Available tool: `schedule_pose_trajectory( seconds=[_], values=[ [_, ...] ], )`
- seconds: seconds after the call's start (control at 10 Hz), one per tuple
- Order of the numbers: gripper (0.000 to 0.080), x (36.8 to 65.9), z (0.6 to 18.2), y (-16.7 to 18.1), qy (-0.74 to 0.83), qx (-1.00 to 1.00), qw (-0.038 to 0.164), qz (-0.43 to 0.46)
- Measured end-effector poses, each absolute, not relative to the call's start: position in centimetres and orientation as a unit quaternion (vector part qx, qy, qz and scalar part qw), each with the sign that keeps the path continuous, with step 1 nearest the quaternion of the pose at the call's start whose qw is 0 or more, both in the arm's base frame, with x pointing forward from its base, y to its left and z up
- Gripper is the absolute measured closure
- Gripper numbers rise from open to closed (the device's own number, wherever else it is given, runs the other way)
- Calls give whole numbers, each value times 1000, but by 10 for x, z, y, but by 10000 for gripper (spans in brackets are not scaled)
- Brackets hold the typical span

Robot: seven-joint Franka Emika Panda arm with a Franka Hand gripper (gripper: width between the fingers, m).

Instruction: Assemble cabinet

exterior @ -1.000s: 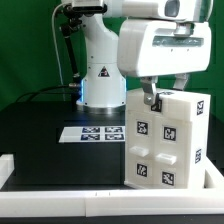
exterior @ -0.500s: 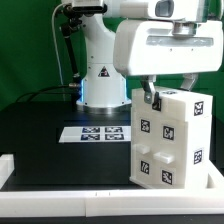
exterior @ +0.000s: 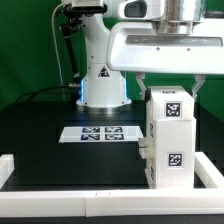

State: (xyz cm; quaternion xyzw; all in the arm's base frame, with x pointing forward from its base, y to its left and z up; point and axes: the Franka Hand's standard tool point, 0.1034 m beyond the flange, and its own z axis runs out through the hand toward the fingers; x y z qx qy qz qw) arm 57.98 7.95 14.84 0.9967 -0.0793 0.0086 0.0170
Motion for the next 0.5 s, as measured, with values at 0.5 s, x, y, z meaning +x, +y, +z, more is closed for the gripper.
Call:
schedule_pose_trajectory(
  seconds=[0.5],
  values=[
    [26,566,180,96,-95,995,14,1]
  ],
)
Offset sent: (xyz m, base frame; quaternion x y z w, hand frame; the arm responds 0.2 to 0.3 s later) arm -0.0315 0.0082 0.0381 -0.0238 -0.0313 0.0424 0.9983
